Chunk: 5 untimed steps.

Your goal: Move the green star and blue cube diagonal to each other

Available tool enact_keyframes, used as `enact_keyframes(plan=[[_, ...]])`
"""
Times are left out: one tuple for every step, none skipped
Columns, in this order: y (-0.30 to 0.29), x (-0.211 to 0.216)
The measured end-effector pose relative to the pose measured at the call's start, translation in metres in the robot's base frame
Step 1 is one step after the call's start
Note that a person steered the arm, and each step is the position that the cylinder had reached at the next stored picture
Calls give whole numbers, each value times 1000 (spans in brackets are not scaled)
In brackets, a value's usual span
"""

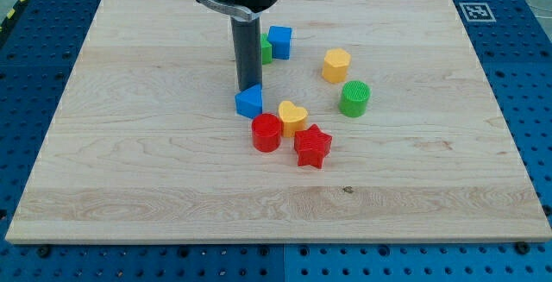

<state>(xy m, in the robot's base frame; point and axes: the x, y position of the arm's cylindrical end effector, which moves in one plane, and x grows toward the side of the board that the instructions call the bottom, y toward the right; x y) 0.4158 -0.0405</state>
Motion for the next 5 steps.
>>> enact_keyframes(plan=[[0, -29], [14, -58], [14, -59], [27, -64], [41, -67]])
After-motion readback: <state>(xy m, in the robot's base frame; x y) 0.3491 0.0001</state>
